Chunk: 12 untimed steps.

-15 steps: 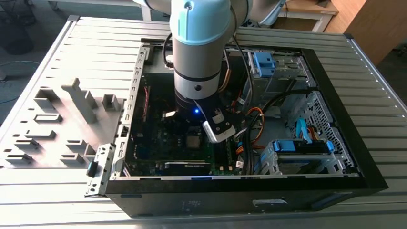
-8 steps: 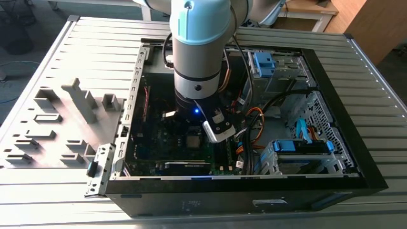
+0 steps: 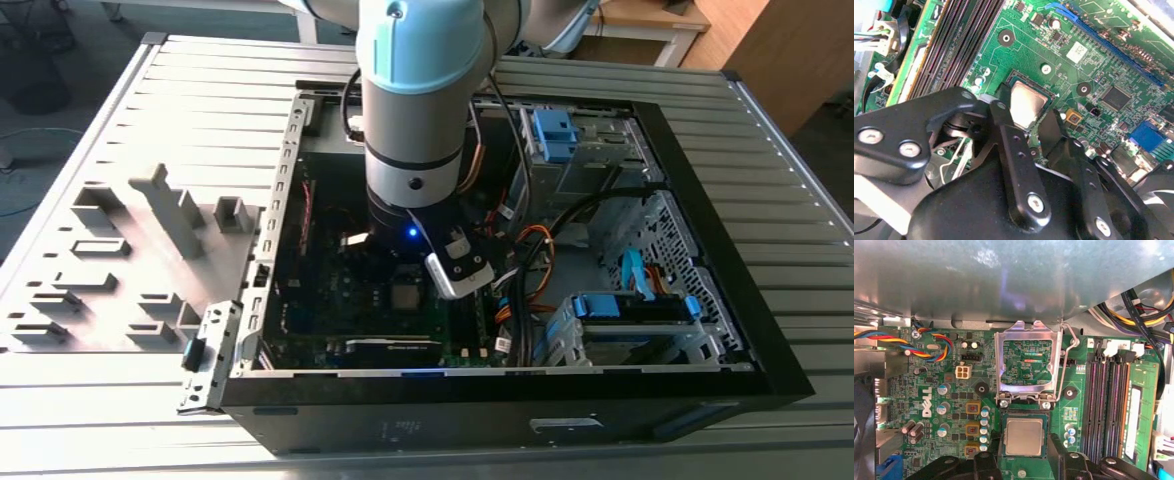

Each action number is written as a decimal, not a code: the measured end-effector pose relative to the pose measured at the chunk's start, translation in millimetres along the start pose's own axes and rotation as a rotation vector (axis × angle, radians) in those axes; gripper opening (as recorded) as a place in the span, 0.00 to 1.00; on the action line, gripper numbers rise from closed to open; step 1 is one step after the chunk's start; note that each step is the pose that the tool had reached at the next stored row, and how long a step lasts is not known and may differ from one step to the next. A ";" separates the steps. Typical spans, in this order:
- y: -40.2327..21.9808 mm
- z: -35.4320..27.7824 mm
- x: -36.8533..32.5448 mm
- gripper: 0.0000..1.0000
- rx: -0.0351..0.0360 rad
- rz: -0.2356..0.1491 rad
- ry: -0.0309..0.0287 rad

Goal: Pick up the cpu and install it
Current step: 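Place the cpu into insertion slot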

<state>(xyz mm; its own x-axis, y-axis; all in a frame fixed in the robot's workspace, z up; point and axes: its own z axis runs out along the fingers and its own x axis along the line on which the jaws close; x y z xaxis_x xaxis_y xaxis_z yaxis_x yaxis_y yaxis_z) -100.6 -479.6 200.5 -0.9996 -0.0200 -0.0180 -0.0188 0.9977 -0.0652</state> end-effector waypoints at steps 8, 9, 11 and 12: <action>0.0 -0.4 0.0 0.24 0.0000 0.000 0.0000; 0.0 -0.4 0.0 0.18 -0.0001 0.000 -0.0001; 0.0 -0.5 0.0 0.11 0.0000 0.000 0.0000; 0.0 -0.5 0.0 0.11 0.0000 0.000 0.0000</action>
<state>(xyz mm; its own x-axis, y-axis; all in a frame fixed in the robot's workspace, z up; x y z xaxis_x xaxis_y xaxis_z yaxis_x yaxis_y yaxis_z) -100.6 -479.6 201.0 -0.9996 -0.0200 -0.0180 -0.0188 0.9977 -0.0652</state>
